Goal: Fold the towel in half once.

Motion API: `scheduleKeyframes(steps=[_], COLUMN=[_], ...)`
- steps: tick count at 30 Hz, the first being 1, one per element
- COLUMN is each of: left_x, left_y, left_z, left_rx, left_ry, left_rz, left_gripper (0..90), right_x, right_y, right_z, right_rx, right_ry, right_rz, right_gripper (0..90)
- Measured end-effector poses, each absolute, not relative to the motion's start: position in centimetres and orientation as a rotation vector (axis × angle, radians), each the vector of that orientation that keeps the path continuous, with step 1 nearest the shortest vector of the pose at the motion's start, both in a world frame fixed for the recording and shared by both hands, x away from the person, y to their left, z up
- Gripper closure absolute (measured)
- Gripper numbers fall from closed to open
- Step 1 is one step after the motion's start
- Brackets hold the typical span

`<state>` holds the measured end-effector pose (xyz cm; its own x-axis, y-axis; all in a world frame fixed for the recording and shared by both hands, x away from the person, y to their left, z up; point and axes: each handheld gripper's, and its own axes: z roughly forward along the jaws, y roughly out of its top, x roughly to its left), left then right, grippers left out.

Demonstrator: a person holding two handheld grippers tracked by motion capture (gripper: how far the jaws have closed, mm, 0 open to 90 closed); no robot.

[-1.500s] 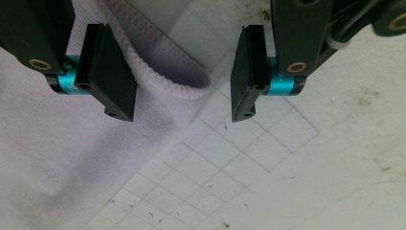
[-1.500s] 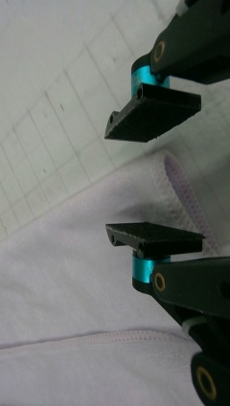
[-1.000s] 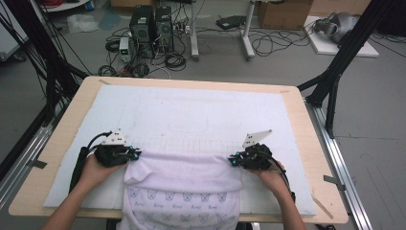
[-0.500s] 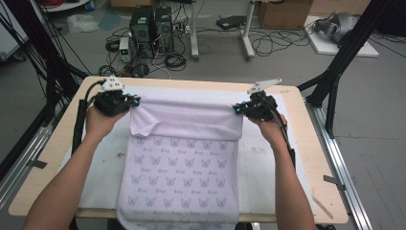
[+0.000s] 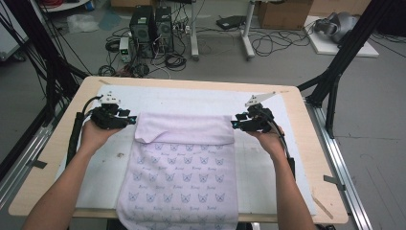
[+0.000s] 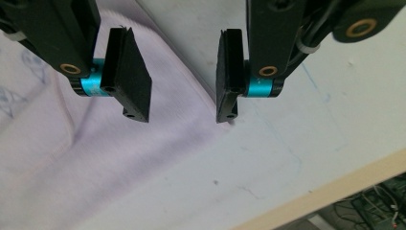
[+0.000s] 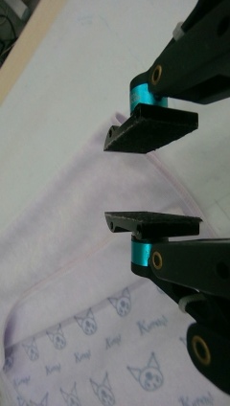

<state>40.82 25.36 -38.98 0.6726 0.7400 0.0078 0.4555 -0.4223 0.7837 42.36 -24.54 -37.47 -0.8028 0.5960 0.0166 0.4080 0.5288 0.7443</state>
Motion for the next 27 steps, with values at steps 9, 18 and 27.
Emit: scheduleKeyframes(steps=[9, 18, 27], left_x=[38.6, 37.4, 37.5], left_y=[24.6, 23.2, 23.2], left_z=[-40.5, -42.0, -43.1], left_rx=[2.099, 2.175, 2.223], left_ry=[0.811, 0.717, 0.719], left_rz=[0.329, 0.252, 0.287], left_gripper=[51.5, 49.7, 84.2], right_x=[40.8, 40.5, 39.9], right_y=[-23.8, -23.4, -23.4], right_z=[-40.0, -42.3, -43.3], right_rx=[0.825, 0.851, 0.823], right_ry=[2.602, 2.63, 2.679], right_rz=[1.196, 1.2, 1.186], right_gripper=[55.4, 53.6, 76.7])
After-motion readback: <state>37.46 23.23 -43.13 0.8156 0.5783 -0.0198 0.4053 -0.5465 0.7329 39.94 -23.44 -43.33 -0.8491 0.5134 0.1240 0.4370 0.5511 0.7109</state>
